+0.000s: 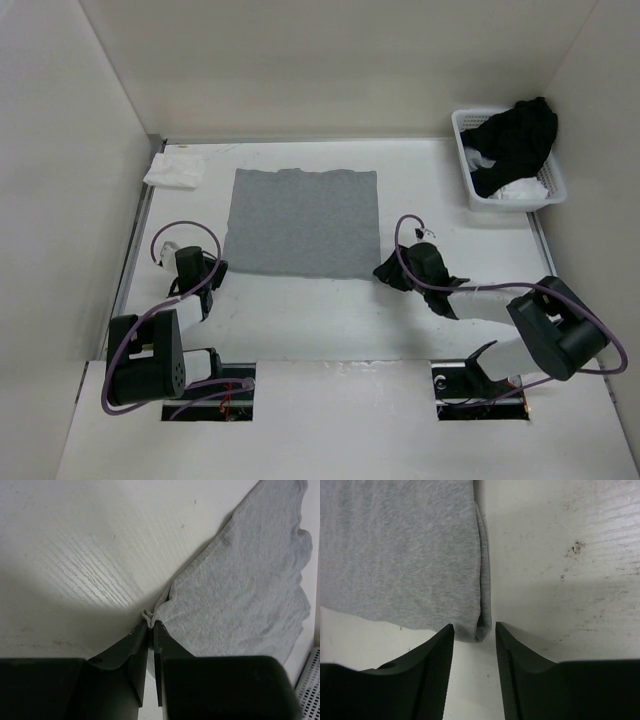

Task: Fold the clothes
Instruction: Fold the tank top

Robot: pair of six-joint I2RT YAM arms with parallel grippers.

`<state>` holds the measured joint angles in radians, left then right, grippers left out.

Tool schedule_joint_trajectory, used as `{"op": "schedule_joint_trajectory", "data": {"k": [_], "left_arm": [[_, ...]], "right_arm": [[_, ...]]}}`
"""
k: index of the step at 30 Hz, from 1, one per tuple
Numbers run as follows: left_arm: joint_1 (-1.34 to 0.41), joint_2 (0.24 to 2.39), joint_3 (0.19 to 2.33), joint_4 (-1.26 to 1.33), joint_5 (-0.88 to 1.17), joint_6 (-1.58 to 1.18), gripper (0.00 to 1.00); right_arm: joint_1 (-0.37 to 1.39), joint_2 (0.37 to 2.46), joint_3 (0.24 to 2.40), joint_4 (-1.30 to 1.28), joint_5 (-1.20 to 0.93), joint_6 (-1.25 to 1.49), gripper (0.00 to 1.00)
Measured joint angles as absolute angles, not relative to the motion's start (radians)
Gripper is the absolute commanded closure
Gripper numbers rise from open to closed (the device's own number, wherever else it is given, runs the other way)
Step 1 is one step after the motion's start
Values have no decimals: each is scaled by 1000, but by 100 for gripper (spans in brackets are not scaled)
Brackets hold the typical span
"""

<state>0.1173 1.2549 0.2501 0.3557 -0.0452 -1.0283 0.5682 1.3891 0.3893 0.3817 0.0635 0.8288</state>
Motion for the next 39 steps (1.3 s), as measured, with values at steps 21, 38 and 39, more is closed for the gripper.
{"op": "schedule_joint_trajectory", "data": {"k": [21, 38, 39], "left_arm": [[23, 744, 289, 86, -67, -1022, 100], [-62, 299, 915, -335, -172, -946, 100], [-62, 313, 890, -342, -172, -946, 100]], "right_arm": [[603, 1020, 409, 238, 64, 839, 99], [1081, 514, 1015, -359, 531, 595, 98], [1056, 538, 1004, -360, 524, 589, 98]]}}
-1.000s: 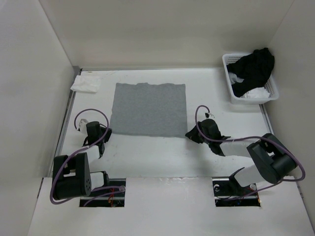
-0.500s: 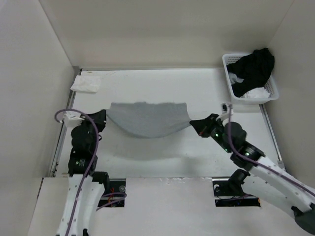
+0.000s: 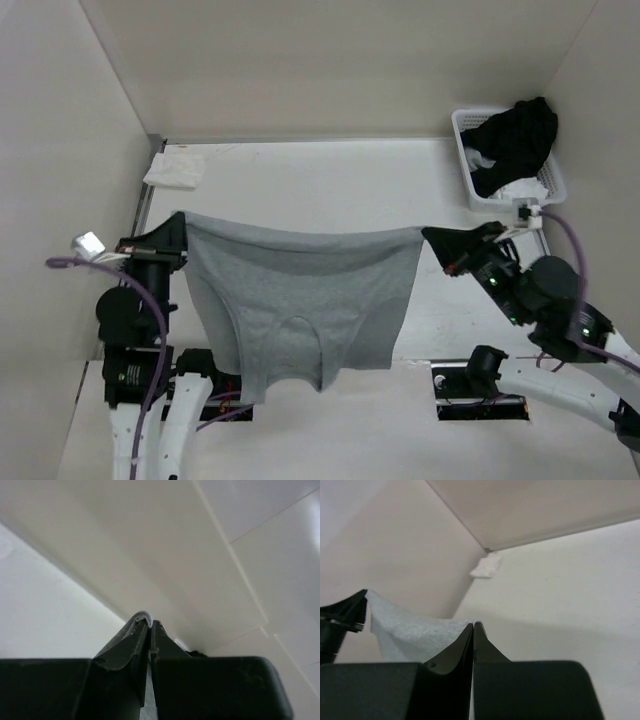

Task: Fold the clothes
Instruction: Fold the tank top

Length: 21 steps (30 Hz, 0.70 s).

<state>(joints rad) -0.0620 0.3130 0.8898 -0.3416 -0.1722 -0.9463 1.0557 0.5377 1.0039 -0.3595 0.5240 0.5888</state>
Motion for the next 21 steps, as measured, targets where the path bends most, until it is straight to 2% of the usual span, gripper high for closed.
{"op": "schedule_joint_trajectory", "data": {"k": [5, 10, 13, 16, 19, 21], "left_arm": [[-65, 503, 716, -287, -173, -948, 100], [-68, 941, 646, -120, -176, -959, 100], [-73, 1265, 712, -31, -181, -963, 100], [-75, 1558, 895, 4, -178, -956, 100], [-71, 1720, 1063, 31, -168, -946, 100], [-68, 1743, 1107, 52, -157, -945, 99]], "right_arm": [[726, 720, 884, -293, 331, 576, 97], [398, 1113, 840, -111, 66, 627, 97], [307, 1402, 927, -55, -33, 646, 99], [247, 1660, 1107, -43, -111, 661, 100], [204, 1803, 1262, -43, -151, 664, 100], [186, 1822, 1300, -39, -165, 663, 100]]}}
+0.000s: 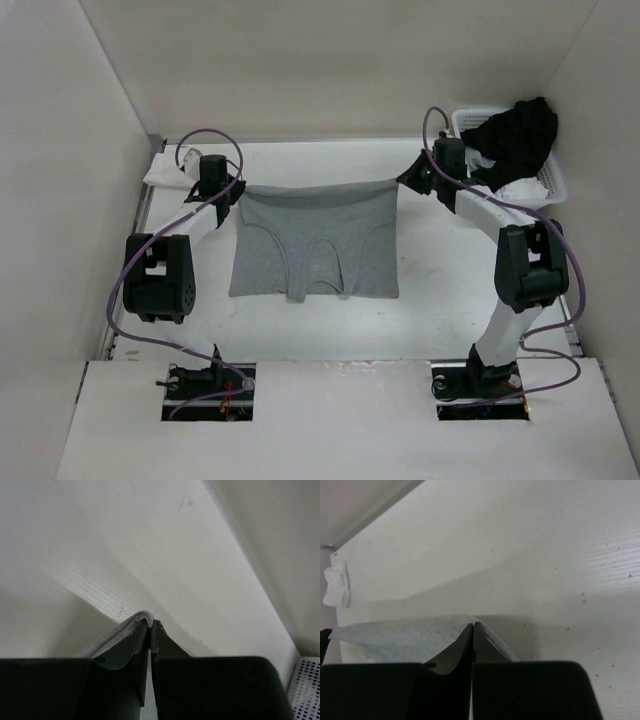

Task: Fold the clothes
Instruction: Fold the tank top

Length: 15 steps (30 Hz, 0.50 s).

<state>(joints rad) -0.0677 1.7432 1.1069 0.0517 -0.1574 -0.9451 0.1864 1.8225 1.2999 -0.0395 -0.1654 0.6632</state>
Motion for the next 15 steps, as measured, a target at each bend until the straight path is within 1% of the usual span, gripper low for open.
{"op": "schedule_joint_trajectory", "data": {"k": [2, 4, 10, 15], "left_arm": [[-66, 1727, 1107, 72, -153, -946, 99], [-66, 1688, 1072, 113, -150, -951, 99], [-66, 1458, 781, 234, -135, -1006, 98], [-52, 1328, 601, 260, -96, -1033, 98]], "right_arm": [[176, 1803, 1298, -35, -169, 663, 100], [177, 1757, 1249, -2, -170, 665, 100], [187, 1495, 933, 93, -163, 699, 100], [222, 1325, 729, 129, -135, 721, 100]]}}
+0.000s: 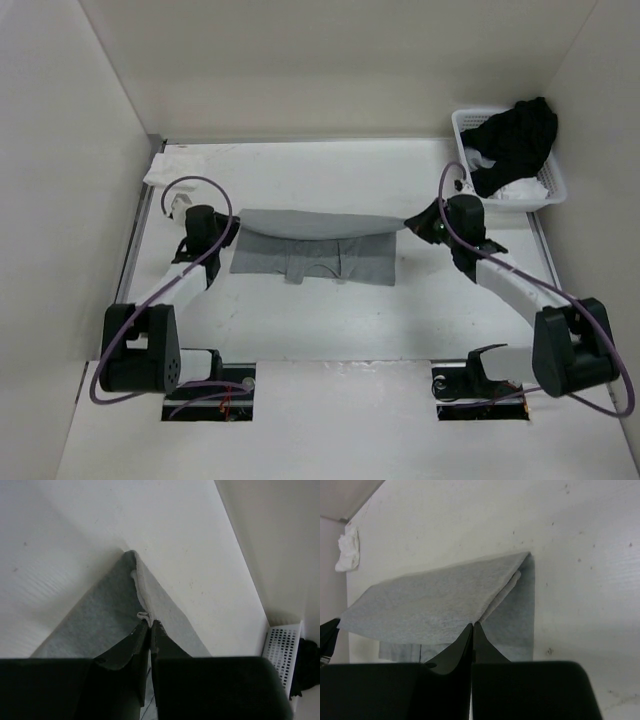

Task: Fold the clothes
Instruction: Fold the tank top

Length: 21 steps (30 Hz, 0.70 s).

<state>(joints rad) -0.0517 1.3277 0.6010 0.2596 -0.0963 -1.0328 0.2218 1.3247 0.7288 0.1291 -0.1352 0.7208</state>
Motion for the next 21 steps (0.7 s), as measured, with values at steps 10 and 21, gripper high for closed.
{"op": "schedule_joint_trajectory", "data": {"k": [10, 21], "left_arm": [[2, 1093, 410, 297, -14, -1025, 98], [79, 1157, 239, 332, 46, -1026, 84]], "right_arm": [[337, 1035, 427, 130, -68, 749, 100], [435, 889, 303, 29, -16, 820, 63]]}}
